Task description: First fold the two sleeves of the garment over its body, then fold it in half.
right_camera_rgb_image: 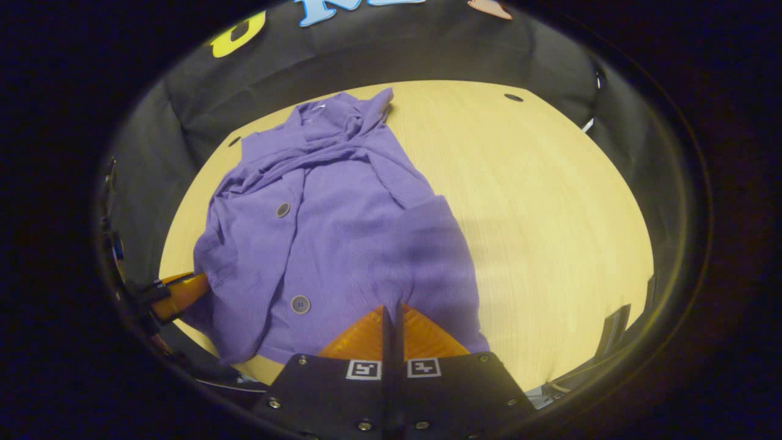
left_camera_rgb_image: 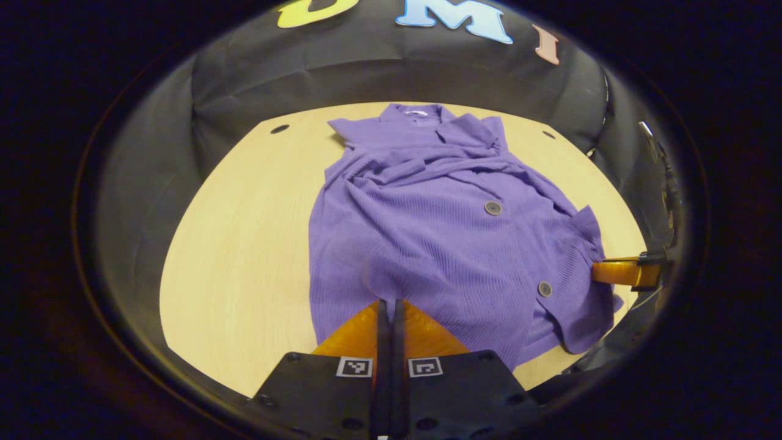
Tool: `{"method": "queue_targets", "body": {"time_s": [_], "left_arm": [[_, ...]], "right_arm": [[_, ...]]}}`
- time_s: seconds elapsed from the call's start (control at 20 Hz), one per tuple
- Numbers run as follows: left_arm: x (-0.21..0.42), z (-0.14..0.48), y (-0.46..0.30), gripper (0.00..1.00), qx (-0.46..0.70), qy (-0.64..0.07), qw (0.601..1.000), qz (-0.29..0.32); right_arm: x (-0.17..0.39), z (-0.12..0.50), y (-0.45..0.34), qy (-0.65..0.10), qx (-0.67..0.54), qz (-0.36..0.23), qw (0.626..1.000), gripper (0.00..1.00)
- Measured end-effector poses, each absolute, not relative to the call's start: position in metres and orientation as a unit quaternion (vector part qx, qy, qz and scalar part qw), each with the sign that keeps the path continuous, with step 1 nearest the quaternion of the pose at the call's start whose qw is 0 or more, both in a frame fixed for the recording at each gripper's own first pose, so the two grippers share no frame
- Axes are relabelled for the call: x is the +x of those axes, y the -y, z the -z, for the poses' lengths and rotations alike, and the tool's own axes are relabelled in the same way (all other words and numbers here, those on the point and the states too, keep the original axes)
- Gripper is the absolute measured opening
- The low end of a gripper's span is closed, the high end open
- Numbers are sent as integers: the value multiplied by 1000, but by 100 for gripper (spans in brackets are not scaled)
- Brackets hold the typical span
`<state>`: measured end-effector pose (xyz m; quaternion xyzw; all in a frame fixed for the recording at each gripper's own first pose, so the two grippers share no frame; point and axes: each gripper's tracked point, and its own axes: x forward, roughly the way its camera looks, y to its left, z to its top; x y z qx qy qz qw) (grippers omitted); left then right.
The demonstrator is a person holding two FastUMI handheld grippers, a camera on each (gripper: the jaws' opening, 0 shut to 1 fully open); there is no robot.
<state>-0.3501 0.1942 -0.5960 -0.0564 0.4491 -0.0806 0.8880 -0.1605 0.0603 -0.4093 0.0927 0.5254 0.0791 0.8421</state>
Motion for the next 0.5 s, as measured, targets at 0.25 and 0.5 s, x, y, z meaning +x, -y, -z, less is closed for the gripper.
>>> {"method": "queue_targets", "body": {"time_s": [0.25, 0.5], "left_arm": [[-306, 568, -197, 7, -61, -416, 904, 80], [-260, 547, -195, 7, -63, -390, 915, 83]], "right_arm": [[-120, 387, -68, -493, 104, -86, 860, 1], [-70, 368, -73, -461, 112, -90, 876, 1]]}}
